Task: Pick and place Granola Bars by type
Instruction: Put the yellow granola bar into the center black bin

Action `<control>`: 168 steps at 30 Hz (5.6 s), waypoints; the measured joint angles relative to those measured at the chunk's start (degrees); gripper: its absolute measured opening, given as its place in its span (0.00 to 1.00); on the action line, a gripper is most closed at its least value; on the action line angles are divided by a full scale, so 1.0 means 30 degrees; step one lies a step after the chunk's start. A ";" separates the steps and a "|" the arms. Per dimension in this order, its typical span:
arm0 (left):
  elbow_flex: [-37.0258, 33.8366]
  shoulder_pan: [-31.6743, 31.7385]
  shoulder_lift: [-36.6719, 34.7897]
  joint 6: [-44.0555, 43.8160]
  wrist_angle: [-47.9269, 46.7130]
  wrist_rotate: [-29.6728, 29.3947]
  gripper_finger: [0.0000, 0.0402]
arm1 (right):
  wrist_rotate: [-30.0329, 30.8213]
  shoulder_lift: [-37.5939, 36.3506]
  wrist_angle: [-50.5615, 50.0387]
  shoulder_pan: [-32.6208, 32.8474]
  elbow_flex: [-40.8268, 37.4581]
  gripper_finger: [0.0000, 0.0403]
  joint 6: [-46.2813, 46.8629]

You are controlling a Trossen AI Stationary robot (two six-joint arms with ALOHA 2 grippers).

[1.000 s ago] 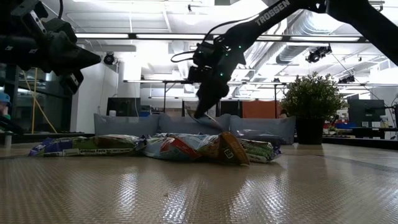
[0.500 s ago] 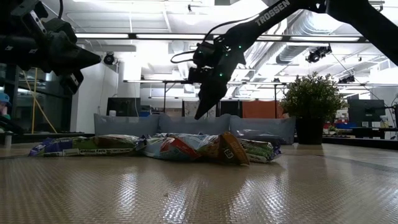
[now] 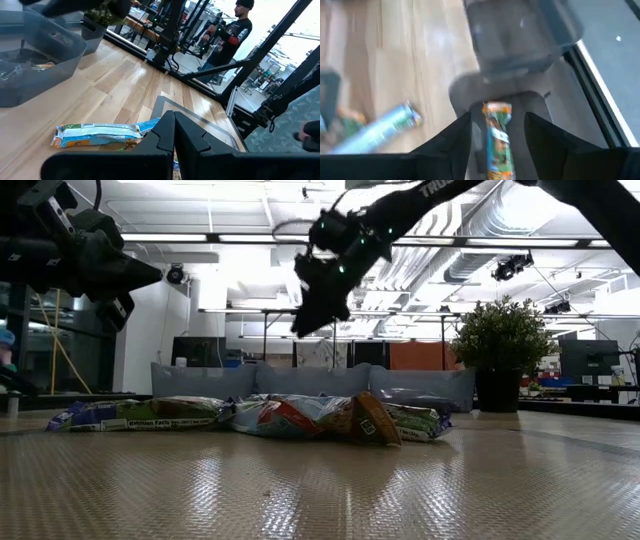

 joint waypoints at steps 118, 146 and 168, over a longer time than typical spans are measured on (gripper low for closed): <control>0.0007 -0.0002 -0.0007 -0.0052 -0.0024 0.0886 0.00 | 0.4160 0.8037 -0.8553 0.6445 0.8449 0.73 1.6996; 0.0007 -0.0002 -0.0006 -0.0005 -0.0035 0.0874 0.00 | 0.3461 0.8979 -0.8330 0.6712 0.8480 0.50 1.6941; 0.0007 -0.0001 -0.0002 -0.0013 -0.0036 0.0867 0.00 | 0.3382 0.8642 -0.7876 0.6461 0.8422 0.26 1.6872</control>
